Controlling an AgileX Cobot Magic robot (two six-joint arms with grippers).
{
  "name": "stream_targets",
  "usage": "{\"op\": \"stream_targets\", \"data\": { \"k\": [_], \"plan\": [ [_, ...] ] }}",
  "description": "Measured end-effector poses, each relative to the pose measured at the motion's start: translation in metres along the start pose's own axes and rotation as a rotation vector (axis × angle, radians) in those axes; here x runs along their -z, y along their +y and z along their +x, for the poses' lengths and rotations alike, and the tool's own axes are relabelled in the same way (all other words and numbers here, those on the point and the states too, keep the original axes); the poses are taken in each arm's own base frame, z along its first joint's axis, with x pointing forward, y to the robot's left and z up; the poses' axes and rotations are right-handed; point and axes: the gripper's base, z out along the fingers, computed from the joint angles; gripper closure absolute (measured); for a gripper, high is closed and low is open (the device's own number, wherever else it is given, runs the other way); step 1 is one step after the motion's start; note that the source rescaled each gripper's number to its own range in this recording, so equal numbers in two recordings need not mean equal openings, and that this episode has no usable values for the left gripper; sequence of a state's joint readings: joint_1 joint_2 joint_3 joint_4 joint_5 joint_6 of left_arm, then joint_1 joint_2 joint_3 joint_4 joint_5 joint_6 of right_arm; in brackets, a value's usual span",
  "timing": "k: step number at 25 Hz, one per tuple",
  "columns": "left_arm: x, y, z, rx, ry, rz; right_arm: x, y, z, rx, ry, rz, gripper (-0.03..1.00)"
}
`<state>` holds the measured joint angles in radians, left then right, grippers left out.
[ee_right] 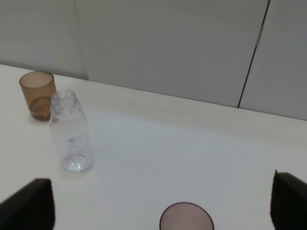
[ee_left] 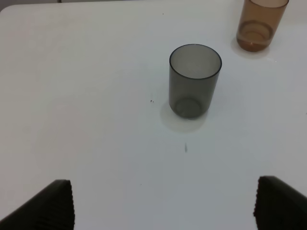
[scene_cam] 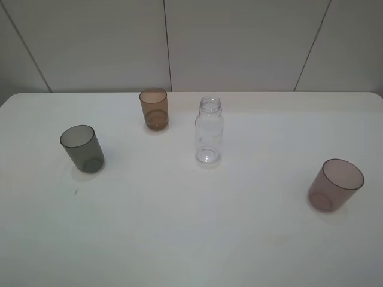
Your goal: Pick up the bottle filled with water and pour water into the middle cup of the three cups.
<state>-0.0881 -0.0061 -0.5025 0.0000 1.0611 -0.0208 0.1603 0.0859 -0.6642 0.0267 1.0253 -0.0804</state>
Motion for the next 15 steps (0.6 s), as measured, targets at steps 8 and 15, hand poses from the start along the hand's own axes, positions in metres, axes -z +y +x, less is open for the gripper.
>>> {"op": "stream_targets", "data": {
  "k": [8,15],
  "plan": [
    [0.0,0.0,0.0,0.0,0.0,0.0,-0.017,0.001,0.039,-0.026,0.093,0.004,-0.03],
    [0.0,0.0,0.0,0.0,0.0,0.0,-0.016,-0.004,0.04,-0.097,0.094,0.109,-0.03]
  ]
}}
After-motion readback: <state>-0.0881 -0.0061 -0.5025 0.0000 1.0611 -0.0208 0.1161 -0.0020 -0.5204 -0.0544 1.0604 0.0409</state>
